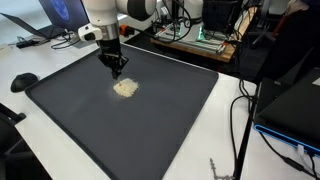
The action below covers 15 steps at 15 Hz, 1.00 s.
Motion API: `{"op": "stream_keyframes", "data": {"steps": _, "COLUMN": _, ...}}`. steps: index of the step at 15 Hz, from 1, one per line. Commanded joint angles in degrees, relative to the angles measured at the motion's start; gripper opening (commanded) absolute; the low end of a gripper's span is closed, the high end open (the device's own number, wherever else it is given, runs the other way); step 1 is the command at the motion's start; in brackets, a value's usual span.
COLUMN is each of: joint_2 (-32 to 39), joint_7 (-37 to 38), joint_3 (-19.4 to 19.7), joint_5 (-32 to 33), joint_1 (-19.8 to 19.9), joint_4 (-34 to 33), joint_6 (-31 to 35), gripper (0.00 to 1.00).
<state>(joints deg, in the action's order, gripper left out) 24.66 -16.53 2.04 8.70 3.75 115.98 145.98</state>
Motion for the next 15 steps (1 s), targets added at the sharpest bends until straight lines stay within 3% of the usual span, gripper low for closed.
{"op": "stream_keyframes", "data": {"steps": 1, "joint_2": -0.2, "joint_7": 0.4, "joint_3": -0.3, "joint_5": 0.7, "joint_1": 0.1, "joint_4": 0.1, "joint_6": 0.0, "gripper": 0.03}}
{"op": "stream_keyframes", "data": {"steps": 15, "joint_2": -5.0, "joint_7": 6.3, "joint_3": 2.0, "joint_5": 7.8, "joint_1": -3.7, "joint_4": 0.6, "joint_6": -4.9, "gripper": 0.03}}
